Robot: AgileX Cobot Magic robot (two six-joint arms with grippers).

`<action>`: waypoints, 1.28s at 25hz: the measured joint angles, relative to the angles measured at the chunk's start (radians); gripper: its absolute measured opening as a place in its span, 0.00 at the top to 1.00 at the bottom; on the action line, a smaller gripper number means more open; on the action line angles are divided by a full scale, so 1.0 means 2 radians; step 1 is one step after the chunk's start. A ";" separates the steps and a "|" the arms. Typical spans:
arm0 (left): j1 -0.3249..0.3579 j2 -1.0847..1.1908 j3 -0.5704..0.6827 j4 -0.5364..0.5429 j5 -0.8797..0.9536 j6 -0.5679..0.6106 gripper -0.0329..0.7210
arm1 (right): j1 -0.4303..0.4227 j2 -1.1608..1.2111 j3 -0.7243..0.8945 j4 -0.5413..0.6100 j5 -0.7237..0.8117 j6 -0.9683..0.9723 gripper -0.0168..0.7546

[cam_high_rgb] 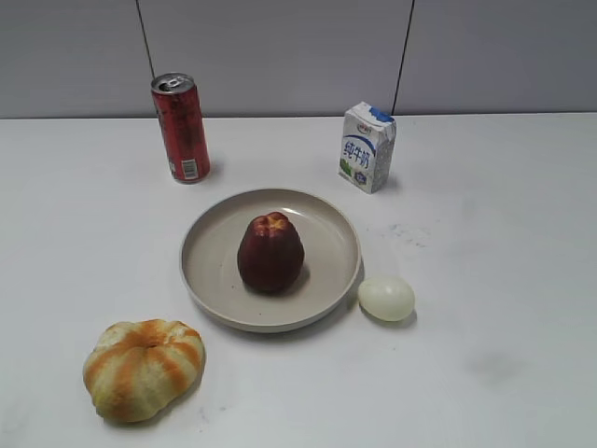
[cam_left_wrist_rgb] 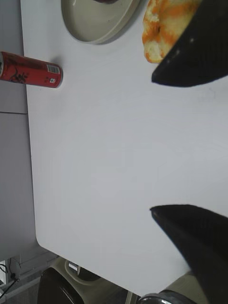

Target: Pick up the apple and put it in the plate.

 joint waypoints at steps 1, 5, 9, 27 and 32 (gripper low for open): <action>0.000 0.000 0.000 0.000 0.000 0.000 0.18 | 0.000 -0.017 0.009 0.000 -0.002 -0.004 0.16; 0.000 0.000 0.000 0.000 0.000 0.000 0.18 | 0.000 -0.049 0.016 0.003 -0.011 -0.016 0.20; 0.000 0.000 0.000 0.000 0.000 0.000 0.18 | 0.000 -0.051 0.016 0.005 -0.012 -0.018 0.22; 0.000 0.000 0.000 0.000 0.000 0.000 0.18 | -0.090 -0.172 0.016 0.007 -0.014 -0.019 0.24; 0.000 0.000 0.000 0.000 0.000 0.000 0.18 | -0.128 -0.220 0.016 0.009 -0.014 -0.019 0.24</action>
